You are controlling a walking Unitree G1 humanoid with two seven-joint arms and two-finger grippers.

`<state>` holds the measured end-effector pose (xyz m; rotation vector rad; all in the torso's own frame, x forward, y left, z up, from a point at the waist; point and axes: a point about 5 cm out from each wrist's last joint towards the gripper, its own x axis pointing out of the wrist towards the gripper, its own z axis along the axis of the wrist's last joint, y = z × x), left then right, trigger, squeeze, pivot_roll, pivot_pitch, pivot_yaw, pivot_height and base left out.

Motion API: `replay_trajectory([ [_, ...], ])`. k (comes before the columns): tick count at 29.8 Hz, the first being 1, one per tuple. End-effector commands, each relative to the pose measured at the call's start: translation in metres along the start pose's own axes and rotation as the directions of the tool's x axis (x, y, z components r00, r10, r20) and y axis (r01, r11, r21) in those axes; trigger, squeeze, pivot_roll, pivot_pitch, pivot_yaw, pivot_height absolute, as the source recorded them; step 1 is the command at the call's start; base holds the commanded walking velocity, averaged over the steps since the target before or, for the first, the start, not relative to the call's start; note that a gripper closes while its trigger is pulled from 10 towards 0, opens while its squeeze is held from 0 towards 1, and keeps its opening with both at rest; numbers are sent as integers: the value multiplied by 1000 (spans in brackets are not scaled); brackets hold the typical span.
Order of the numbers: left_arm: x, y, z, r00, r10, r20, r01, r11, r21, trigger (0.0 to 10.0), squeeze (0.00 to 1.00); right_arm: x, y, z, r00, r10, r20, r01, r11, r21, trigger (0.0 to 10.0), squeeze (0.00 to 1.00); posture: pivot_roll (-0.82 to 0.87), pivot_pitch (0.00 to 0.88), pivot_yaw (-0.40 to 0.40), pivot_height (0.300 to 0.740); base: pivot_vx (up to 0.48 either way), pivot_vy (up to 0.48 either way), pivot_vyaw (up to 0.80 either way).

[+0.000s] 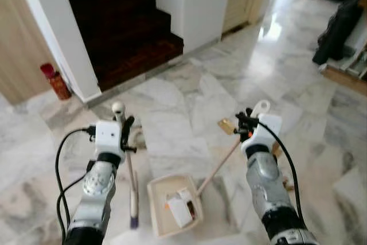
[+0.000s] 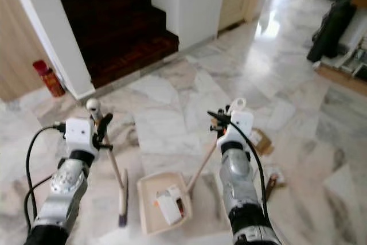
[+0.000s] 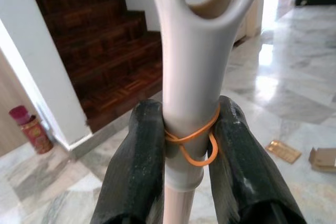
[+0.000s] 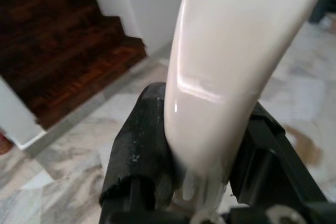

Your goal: Sweep floor

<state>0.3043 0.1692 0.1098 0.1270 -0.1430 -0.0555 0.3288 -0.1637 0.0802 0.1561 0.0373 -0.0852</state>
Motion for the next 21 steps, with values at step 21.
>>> replay_trajectory([
  [21,2,5,6,999,14,31,-14,1000,-4,10000,0,7,8,13,999,22,30,-22,1000,0,10000,0,96,0,17,740,0,398,-83],
])
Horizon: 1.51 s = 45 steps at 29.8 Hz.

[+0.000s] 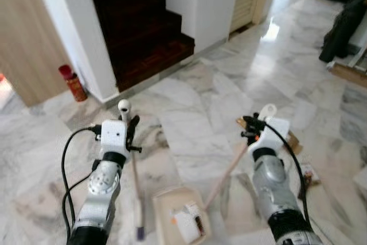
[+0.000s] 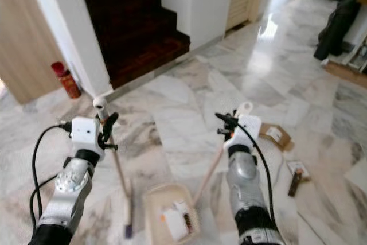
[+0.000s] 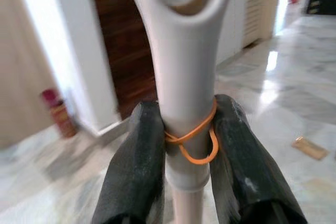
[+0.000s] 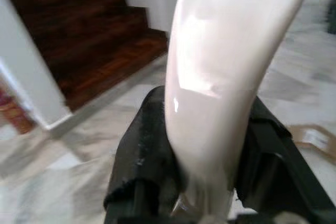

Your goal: Sweep floor

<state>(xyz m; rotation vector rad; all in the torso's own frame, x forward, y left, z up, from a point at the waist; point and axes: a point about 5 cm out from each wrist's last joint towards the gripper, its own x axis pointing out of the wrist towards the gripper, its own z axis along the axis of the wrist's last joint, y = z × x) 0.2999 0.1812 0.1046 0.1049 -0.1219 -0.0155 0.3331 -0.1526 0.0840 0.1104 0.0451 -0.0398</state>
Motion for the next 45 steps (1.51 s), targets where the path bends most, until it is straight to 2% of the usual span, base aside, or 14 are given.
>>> replay_trajectory([
  [1,8,-7,13,998,-26,55,25,1000,15,10000,0,4,-5,11,999,-21,43,19,998,56,10000,0,94,0,17,740,0,398,-800],
  [17,8,-7,13,998,-23,55,22,1000,15,10000,0,4,-4,13,999,-14,50,12,999,43,10000,0,97,0,13,740,0,398,-50],
  [45,7,-7,11,998,-37,50,36,999,21,10000,0,4,8,8,999,33,43,-36,998,55,10000,0,107,0,23,740,0,396,0],
])
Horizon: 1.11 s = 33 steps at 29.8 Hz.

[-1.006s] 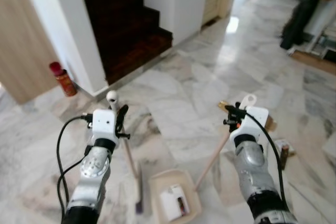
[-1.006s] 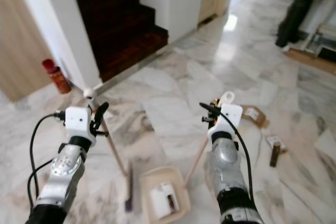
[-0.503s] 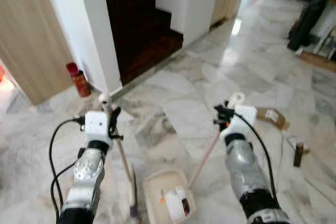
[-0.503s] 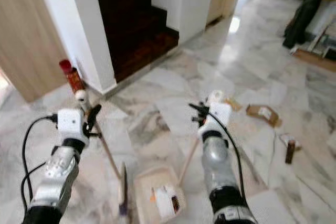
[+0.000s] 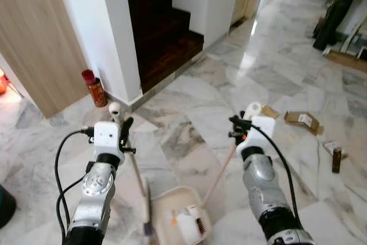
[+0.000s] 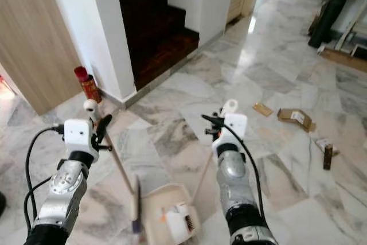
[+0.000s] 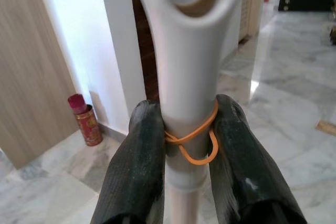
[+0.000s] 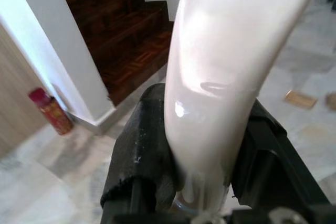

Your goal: Sweep floor

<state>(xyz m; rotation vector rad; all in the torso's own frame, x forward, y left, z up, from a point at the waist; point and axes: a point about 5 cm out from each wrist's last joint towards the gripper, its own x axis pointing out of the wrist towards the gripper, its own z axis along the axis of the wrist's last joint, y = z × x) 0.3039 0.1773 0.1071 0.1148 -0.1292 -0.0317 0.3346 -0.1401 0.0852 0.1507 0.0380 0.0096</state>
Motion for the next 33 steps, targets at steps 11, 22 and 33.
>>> replay_trajectory([
  [11,4,-3,8,999,-22,40,21,1000,13,10000,0,3,-2,9,999,-3,38,3,1000,11,10000,0,110,0,24,740,0,393,0],
  [22,5,-3,9,999,-20,40,19,1000,15,10000,0,3,-3,9,999,-5,36,4,1000,11,10000,0,113,0,20,740,0,394,0],
  [33,6,-2,9,999,-14,39,14,1000,17,10000,0,4,-2,8,1000,1,31,-1,1000,12,10000,0,115,0,18,740,0,391,0],
])
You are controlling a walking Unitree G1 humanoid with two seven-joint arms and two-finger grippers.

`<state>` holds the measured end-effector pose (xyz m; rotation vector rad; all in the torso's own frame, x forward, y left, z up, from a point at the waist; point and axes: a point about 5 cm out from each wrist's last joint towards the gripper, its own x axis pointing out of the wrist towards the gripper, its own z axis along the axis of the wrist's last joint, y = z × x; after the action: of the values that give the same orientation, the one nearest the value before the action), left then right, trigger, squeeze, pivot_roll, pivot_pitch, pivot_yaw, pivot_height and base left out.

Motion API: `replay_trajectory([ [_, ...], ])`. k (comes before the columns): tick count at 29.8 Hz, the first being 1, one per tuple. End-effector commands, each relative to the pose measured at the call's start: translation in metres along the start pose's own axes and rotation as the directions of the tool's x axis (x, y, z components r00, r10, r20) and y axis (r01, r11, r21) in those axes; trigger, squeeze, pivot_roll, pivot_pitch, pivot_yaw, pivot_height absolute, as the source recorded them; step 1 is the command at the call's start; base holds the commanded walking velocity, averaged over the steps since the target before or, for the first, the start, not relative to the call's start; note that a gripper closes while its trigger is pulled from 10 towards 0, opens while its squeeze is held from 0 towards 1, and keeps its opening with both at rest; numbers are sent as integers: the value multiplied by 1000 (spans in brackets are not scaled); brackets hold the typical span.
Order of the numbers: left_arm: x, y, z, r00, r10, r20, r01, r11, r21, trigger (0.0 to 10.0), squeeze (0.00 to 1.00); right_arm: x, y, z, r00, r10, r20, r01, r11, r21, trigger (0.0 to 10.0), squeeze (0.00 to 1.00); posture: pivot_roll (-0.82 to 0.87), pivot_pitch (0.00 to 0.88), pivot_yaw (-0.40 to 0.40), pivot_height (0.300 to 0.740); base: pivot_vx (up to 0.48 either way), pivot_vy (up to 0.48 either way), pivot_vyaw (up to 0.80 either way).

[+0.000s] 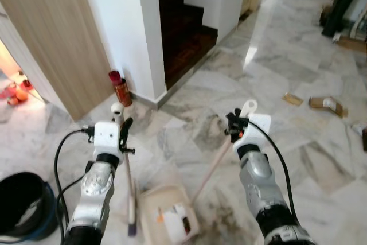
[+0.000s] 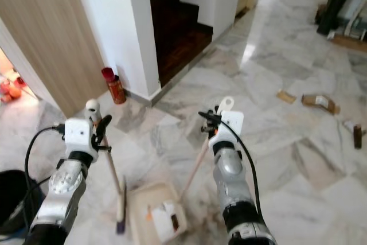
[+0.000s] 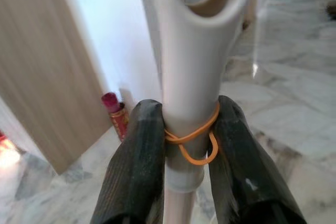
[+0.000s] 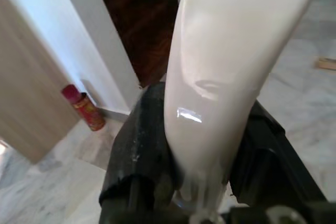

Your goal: Sweep floor

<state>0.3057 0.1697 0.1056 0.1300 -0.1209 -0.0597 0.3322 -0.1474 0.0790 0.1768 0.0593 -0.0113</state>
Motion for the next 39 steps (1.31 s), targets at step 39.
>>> replay_trajectory([
  [39,4,4,11,998,-1,58,1,1000,12,10000,0,5,11,13,997,56,55,-54,998,-37,10000,0,119,0,20,740,0,117,332],
])
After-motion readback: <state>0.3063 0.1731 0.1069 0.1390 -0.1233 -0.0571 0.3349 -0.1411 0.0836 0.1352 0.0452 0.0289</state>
